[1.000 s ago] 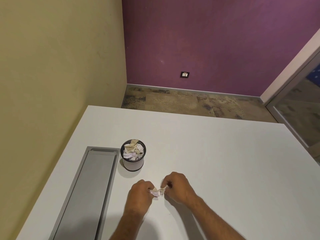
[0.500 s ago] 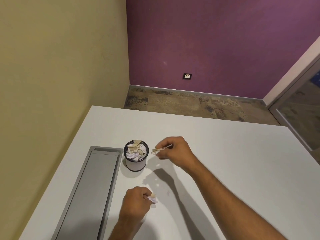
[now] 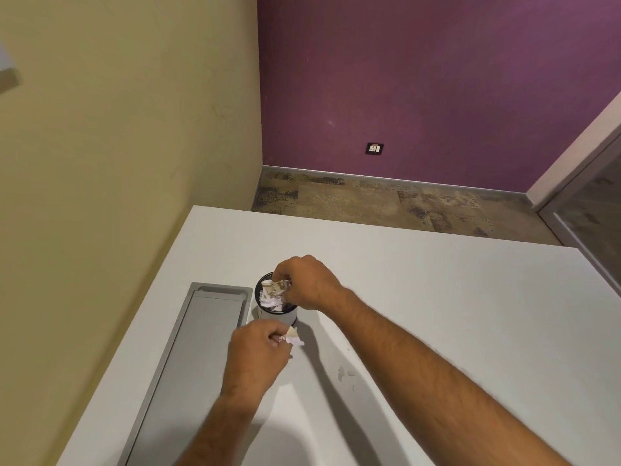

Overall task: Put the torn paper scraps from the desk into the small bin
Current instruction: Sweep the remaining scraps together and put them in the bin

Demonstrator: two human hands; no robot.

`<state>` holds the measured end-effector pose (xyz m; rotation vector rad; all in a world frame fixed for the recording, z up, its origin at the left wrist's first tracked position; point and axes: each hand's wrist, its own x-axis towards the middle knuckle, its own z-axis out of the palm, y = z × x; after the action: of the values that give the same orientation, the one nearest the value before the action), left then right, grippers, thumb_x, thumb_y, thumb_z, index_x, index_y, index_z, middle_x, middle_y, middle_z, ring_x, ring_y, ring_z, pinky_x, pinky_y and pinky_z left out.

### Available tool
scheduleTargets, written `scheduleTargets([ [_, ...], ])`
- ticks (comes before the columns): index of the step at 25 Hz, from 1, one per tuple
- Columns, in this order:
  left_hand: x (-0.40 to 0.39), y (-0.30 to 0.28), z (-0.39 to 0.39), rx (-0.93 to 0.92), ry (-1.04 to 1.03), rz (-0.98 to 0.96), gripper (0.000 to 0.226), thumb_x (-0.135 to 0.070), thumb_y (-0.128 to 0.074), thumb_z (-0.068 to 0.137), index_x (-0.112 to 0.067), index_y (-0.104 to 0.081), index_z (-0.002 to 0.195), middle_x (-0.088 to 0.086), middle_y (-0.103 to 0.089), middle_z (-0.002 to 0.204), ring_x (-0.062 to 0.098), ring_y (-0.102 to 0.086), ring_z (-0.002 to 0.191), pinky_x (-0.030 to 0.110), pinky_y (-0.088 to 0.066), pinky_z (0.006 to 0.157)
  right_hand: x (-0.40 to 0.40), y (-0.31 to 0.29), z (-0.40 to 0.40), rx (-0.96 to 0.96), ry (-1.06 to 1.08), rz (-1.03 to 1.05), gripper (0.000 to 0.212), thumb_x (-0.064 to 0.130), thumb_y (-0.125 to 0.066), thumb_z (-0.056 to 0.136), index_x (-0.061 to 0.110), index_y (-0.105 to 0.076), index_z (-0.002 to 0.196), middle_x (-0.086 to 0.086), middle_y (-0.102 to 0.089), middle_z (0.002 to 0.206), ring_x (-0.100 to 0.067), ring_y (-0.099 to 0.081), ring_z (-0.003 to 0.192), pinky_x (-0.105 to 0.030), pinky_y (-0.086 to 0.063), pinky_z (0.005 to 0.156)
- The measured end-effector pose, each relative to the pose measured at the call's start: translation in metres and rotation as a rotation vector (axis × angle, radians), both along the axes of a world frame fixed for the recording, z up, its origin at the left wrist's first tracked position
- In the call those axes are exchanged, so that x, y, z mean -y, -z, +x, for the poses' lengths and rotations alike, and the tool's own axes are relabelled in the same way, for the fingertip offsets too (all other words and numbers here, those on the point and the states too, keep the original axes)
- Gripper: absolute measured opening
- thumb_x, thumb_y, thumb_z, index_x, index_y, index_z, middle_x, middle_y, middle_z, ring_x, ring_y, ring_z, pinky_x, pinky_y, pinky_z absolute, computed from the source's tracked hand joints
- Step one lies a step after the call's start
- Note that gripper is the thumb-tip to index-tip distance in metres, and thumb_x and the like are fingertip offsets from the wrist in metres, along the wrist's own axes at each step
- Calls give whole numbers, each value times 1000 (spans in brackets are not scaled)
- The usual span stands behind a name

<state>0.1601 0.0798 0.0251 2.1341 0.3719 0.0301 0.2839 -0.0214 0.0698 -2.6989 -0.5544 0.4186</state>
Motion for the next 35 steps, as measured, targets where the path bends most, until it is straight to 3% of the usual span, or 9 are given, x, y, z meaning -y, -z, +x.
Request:
scheduleTargets([
  [3, -16, -21, 20, 94, -54, 60, 20, -5, -75, 68, -21, -79, 79, -12, -70, 64, -4, -64, 56, 4, -44, 51, 9, 0, 0, 31, -10, 29, 42, 9, -71, 71, 27, -68, 109, 1, -71, 108, -21, -63, 97, -30, -51, 74],
  [6, -28, -35, 45, 122, -108, 142, 19, -6, -74, 70, -16, -78, 85, 1, -75, 76, 15, -67, 66, 26, -56, 66, 29, 1, -4, 23, 94, 167, 39, 12, -73, 72, 28, -70, 107, 7, -72, 110, -14, -66, 95, -30, -55, 83],
  [11, -31, -37, 81, 11, 41, 389, 26, -1, -67, 73, -17, -77, 91, 8, -75, 90, 27, -66, 80, 28, -54, 72, 65, 25, -28, -45, 287, 339, 34, 11, -75, 72, 26, -72, 102, 10, -74, 105, -5, -70, 83, -25, -55, 83],
  [14, -31, -28, 87, -96, 176, 442, 33, -3, -65, 77, -20, -73, 104, 8, -73, 102, 29, -64, 95, 33, -54, 81, 84, 46, -52, -97, 332, 342, 31, 14, -72, 73, 27, -72, 101, 13, -73, 104, -3, -69, 83, -24, -55, 84],
  [18, -26, -19, 77, 58, 240, 383, 40, -5, -60, 79, -15, -67, 116, 3, -66, 117, 25, -49, 114, 36, -47, 95, 109, 75, -94, -55, 444, 359, 23, 20, -69, 77, 26, -72, 99, 14, -73, 96, 2, -67, 85, -23, -56, 82],
  [22, -17, -9, 71, 101, 361, 586, 24, -12, -57, 88, -17, -70, 108, -3, -60, 124, 25, -50, 112, 39, -53, 82, 120, 92, -130, 9, 495, 308, 9, 20, -65, 82, 27, -71, 85, 32, -65, 74, 11, -62, 80, -16, -50, 76],
  [28, -7, -9, 98, -179, 476, 805, 22, -14, -56, 88, -19, -70, 104, 11, -67, 110, 32, -64, 99, 33, -50, 80, 137, 96, -136, -26, 574, 255, 28, 26, -77, 75, 30, -67, 101, 22, -57, 92, 7, -59, 80, -7, -41, 72],
  [31, -3, -3, 109, -211, 482, 852, 28, -13, -56, 88, -18, -67, 113, 13, -63, 116, 34, -63, 104, 36, -51, 85, 138, 101, -128, -36, 538, 206, 26, 21, -72, 81, 23, -68, 106, 13, -60, 100, -6, -60, 89, -16, -44, 81],
  [35, 2, 3, 113, -245, 482, 883, 29, -11, -55, 90, -16, -65, 116, 12, -61, 119, 33, -62, 107, 37, -51, 87, 129, 104, -116, 4, 373, 37, 17, 10, -50, 83, 12, -64, 93, -1, -61, 102, -19, -57, 97, -27, -48, 80],
])
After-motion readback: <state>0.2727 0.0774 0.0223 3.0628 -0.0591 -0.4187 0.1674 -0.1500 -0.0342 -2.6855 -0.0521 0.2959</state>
